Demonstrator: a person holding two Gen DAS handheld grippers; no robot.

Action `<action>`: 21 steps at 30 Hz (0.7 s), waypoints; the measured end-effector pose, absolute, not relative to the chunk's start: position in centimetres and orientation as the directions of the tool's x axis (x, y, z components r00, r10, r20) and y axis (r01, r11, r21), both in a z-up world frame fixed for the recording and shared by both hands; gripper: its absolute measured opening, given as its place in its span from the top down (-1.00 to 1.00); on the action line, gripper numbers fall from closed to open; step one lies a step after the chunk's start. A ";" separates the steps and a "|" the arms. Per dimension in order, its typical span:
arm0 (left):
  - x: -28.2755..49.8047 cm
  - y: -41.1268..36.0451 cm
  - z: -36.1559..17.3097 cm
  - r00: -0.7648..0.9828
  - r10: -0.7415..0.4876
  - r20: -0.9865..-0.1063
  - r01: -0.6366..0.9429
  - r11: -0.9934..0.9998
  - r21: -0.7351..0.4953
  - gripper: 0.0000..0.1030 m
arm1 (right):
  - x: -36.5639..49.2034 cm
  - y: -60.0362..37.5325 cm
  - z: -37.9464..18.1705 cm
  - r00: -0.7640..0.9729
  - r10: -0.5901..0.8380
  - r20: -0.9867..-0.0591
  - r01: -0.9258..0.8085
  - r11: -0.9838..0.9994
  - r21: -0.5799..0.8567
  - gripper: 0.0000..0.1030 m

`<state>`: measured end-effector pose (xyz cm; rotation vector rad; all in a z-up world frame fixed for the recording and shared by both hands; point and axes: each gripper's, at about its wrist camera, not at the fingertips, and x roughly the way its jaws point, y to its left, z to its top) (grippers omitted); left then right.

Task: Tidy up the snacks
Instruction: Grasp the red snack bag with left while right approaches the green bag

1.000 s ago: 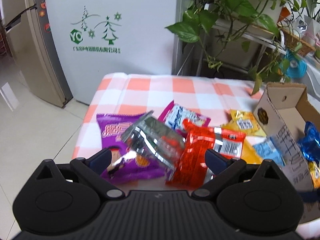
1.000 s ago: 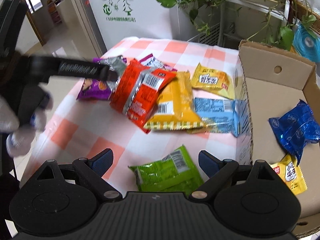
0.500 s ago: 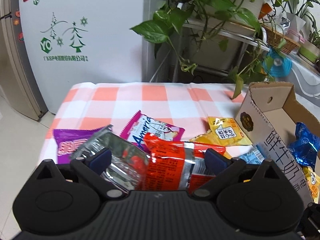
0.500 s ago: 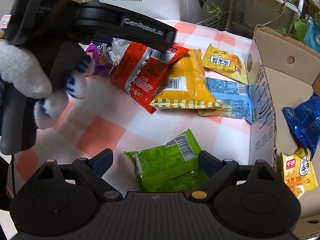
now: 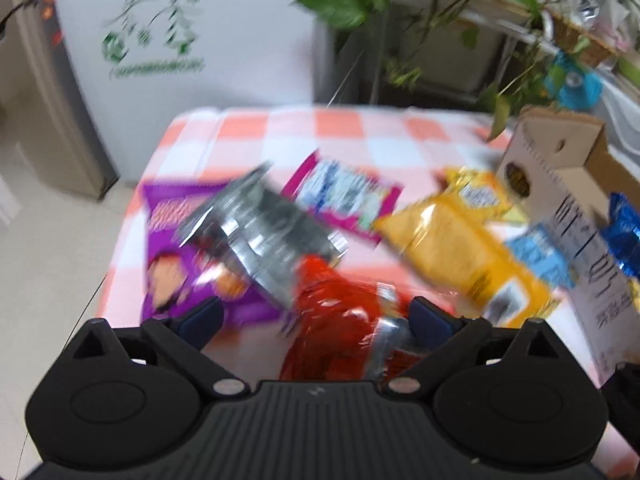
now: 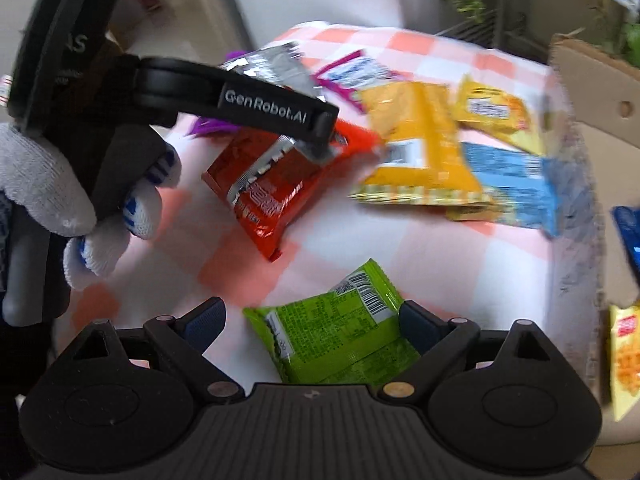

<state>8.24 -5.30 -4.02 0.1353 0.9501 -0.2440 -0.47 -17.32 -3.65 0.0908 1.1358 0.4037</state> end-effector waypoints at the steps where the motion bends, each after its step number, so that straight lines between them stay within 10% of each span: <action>1: 8.0 -4.8 -4.2 0.543 -0.137 -0.829 0.263 0.965 0.014 -0.91 | -0.6 -17.1 -3.6 0.350 0.374 -0.859 -0.283 0.916 0.284 -0.89; 21: 5.0 -0.8 -3.5 0.545 -0.137 -0.827 0.247 0.969 0.003 -0.92 | -1.9 -16.7 -4.2 0.323 0.310 -0.894 -0.194 0.946 0.258 -0.88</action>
